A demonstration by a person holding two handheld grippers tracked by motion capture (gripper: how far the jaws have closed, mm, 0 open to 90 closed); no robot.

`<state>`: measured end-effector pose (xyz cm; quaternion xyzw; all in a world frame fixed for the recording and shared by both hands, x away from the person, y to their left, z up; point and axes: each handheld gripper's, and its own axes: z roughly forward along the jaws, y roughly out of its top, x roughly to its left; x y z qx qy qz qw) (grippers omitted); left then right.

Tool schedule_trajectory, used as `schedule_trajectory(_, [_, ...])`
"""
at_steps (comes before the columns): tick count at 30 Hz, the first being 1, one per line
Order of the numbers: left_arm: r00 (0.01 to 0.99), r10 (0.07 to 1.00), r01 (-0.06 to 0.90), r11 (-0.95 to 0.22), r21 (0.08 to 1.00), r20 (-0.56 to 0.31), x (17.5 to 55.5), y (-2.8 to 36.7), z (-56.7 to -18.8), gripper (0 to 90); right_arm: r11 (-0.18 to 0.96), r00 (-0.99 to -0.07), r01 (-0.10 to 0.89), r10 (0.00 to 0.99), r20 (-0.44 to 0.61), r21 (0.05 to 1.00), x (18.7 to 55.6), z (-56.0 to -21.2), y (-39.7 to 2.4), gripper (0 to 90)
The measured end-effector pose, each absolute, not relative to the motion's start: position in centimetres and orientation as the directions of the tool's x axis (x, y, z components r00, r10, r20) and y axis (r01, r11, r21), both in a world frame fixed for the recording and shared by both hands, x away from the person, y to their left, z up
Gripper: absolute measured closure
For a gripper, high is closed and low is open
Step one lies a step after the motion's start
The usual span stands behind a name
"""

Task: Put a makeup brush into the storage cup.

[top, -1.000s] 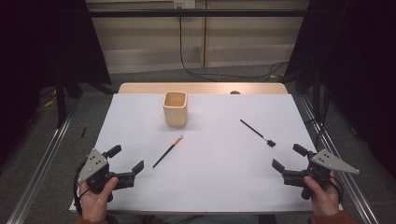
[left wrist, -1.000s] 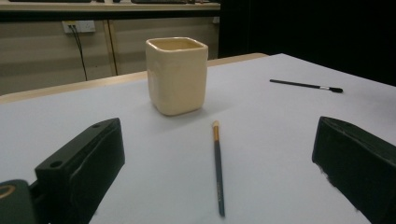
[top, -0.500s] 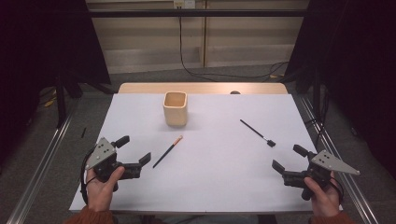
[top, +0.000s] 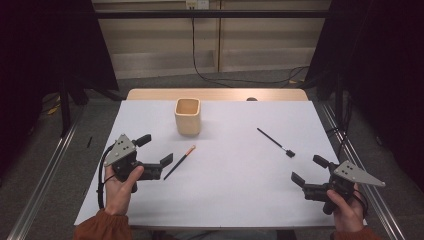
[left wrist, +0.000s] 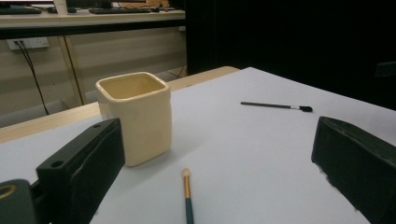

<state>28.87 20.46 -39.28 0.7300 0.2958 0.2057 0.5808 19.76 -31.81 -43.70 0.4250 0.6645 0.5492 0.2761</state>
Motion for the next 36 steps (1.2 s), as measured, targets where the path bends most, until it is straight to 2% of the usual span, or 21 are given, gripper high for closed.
schedule_trajectory(27, [0.782, 0.624, 0.199, -0.233, 0.952, -0.010, 33.1, 16.9, -37.7, 2.7, 0.031, -0.480, 0.267, 0.871, 0.105, 0.963, 19.8, -43.7, -31.8, 0.0])
schedule_trajectory(36, [0.776, 0.630, 0.247, -0.243, 0.938, -0.041, 34.3, 16.6, -37.6, 2.3, 0.032, -0.481, 0.266, 0.871, 0.103, 0.964, 19.8, -43.7, -31.8, 0.0])
